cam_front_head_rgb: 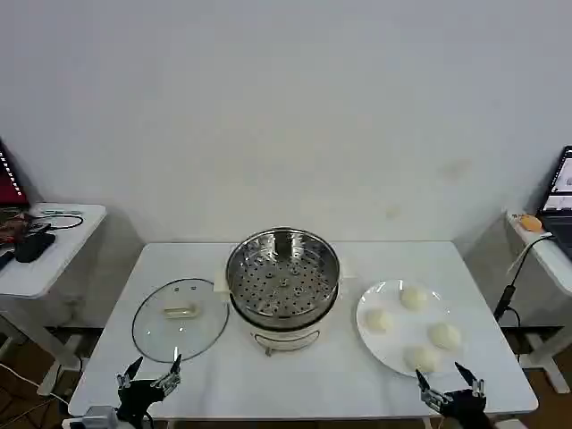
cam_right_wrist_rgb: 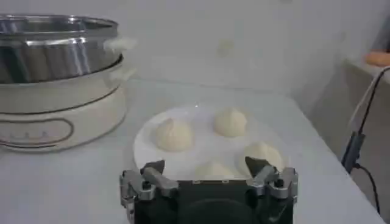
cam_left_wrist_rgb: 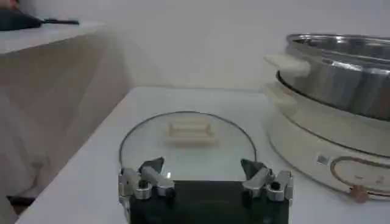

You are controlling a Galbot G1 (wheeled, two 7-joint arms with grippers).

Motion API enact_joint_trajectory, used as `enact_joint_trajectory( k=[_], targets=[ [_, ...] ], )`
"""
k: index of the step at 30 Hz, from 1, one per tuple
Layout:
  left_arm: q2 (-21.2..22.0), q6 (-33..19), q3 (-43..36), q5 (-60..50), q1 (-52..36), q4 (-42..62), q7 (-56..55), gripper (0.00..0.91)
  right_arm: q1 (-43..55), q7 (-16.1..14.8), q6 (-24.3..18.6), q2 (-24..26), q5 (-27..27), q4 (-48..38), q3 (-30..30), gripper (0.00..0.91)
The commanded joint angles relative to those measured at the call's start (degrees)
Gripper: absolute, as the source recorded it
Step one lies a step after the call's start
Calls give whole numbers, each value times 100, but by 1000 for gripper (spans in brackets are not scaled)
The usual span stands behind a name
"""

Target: Take steamed baozi put them in steamer then cover it.

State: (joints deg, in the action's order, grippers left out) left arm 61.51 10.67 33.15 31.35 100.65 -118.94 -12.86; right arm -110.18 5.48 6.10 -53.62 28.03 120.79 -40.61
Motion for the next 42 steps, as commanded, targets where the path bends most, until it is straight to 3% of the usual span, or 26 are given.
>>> enact_joint_trajectory(
  k=[1,7,13,24,35,39,42],
  targets=[
    [-6,1,-3,-2,1,-2,5,907,-9,-21,11,7,-81,28,-2,907],
    [-12,4,-24,-28,-6,1,11,907,149,-207,77,301,-580,-180,-306,907],
    [-28,4,-22,-35,-8,1,30,907,403,-476,414,616,-791,-269,-536,907],
    [0,3,-82,-40,-101,103,54,907,1156,-827,753,1649,-1701,-809,-538,907],
    [14,9,-122,-103,-131,104,62,907,2313,-1050,806,2594,-2319,-1430,258,907],
    [18,16,-128,-115,-128,95,63,907,2843,-1292,747,2838,-2256,-1707,805,907],
    [23,23,-132,-127,-119,88,55,907,3489,-1692,657,2995,-2190,-1989,1336,907]
  ],
)
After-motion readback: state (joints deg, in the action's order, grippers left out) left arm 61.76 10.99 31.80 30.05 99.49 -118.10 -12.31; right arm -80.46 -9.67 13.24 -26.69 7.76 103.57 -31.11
